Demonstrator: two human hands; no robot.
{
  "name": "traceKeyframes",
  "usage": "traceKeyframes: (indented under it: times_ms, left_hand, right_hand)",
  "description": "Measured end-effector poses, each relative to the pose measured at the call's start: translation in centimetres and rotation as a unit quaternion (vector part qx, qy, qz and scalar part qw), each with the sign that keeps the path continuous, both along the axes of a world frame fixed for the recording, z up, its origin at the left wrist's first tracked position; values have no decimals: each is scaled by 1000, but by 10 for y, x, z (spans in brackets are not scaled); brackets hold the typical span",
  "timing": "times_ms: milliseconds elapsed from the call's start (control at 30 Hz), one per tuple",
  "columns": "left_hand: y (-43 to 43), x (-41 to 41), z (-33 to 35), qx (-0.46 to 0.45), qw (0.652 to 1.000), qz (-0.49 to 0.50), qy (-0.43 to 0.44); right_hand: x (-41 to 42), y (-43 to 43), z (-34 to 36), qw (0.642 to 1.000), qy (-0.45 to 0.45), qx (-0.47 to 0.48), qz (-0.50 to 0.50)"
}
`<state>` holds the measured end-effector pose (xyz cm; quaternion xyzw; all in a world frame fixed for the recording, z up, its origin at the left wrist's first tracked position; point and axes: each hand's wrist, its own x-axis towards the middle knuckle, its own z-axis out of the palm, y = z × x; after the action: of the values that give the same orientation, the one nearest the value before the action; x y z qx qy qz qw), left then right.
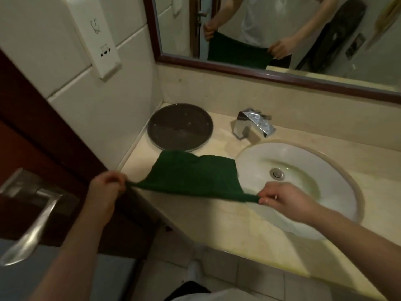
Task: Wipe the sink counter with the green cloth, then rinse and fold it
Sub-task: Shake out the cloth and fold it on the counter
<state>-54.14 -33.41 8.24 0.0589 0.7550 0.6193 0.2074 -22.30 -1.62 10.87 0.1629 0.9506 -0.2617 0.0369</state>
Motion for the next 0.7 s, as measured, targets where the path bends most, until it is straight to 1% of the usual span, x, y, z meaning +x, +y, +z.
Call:
traceKeyframes:
  times_ms: [67,133,267,333,433,600,700]
  left_hand:
    - [-23,21,-21,-30,999,-7,-28]
    - [-33,36,-29,-44,998,10,-53]
    - [-22,39,-22,-14,997,38,-64]
    - [-7,26,-17,9,996,43,-71]
    - [16,-2,-21,19,994,53,-96]
    - [52,-42,-43,-7,991,57,-121]
    - [74,-58,-52,-25,988,75,-132]
  right_hand:
    - [12,-10,-19,998,-47,-17,29]
    - [17,-15,-28,996,-78,-34,38]
    - [5,-7,-29,995,-71,-64,-18]
    - [-9,3,-23,994,-75,-66,-42]
    - [-39,26,-18,991,-83,-65,-82]
    - [-91,61,-21,979,-138,-67,-131]
    - [-114,75,-32,974,-156,-65,-153]
